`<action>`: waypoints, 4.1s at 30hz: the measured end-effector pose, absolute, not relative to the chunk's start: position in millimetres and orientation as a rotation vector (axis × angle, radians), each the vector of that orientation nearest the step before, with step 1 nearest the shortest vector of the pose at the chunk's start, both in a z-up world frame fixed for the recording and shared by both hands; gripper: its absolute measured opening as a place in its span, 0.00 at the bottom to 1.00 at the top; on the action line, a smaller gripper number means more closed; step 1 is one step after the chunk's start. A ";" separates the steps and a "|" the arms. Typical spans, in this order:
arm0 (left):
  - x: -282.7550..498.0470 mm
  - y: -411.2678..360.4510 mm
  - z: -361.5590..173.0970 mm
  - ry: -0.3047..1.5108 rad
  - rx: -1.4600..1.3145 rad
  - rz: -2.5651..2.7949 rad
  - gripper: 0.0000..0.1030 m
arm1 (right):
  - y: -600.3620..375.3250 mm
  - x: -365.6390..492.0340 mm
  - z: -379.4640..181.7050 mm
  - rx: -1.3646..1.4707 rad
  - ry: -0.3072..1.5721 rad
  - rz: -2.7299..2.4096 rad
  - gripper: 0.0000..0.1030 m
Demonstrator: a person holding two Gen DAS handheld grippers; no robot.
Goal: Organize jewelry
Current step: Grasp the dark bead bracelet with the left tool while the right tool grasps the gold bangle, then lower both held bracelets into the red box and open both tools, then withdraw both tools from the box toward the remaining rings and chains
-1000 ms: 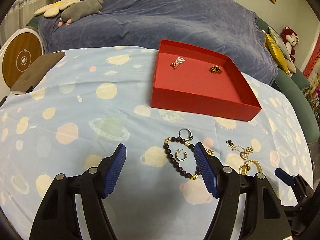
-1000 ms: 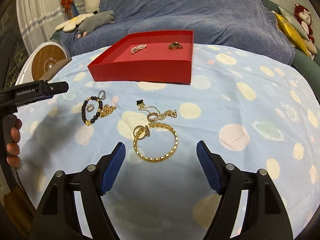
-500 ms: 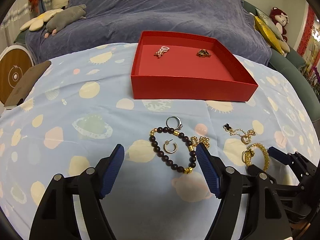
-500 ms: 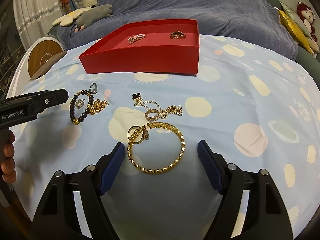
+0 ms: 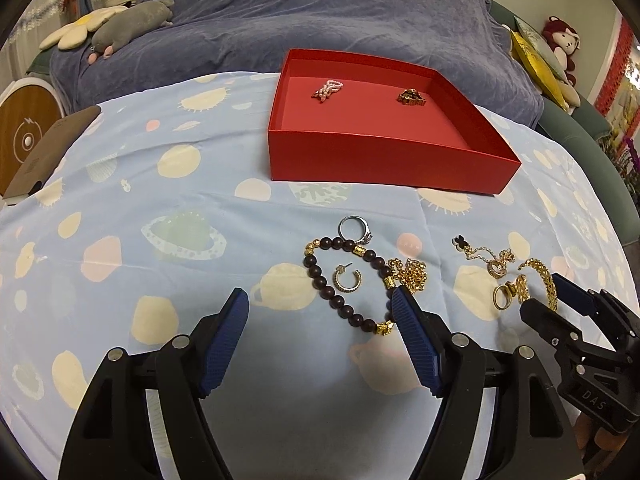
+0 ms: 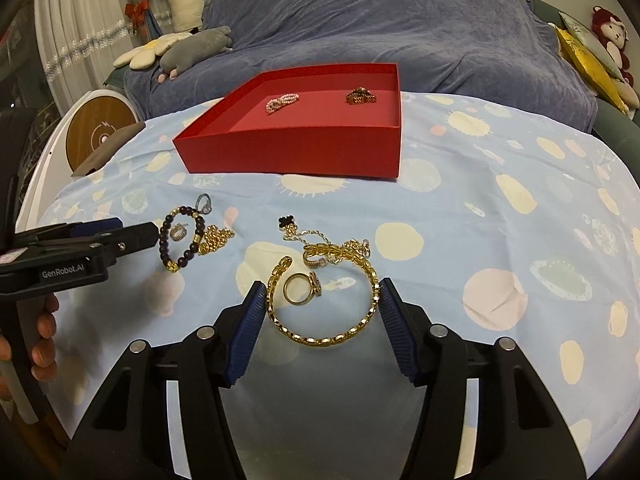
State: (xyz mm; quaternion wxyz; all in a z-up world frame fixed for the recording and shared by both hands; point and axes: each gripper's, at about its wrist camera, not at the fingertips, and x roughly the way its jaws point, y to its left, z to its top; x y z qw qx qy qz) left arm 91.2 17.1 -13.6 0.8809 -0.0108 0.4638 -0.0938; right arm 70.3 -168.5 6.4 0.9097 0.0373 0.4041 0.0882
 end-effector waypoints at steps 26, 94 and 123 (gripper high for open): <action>95.1 -3.1 -30.8 0.957 0.079 -0.228 0.05 | -163.8 74.9 11.3 0.088 0.822 0.190 0.54; 257.0 1.0 81.1 0.741 -0.137 -0.232 0.45 | -190.2 249.4 79.3 0.126 0.755 0.084 0.68; 102.0 11.0 9.3 0.894 -0.028 -0.192 0.63 | -171.5 92.8 -2.0 0.100 0.943 0.212 0.58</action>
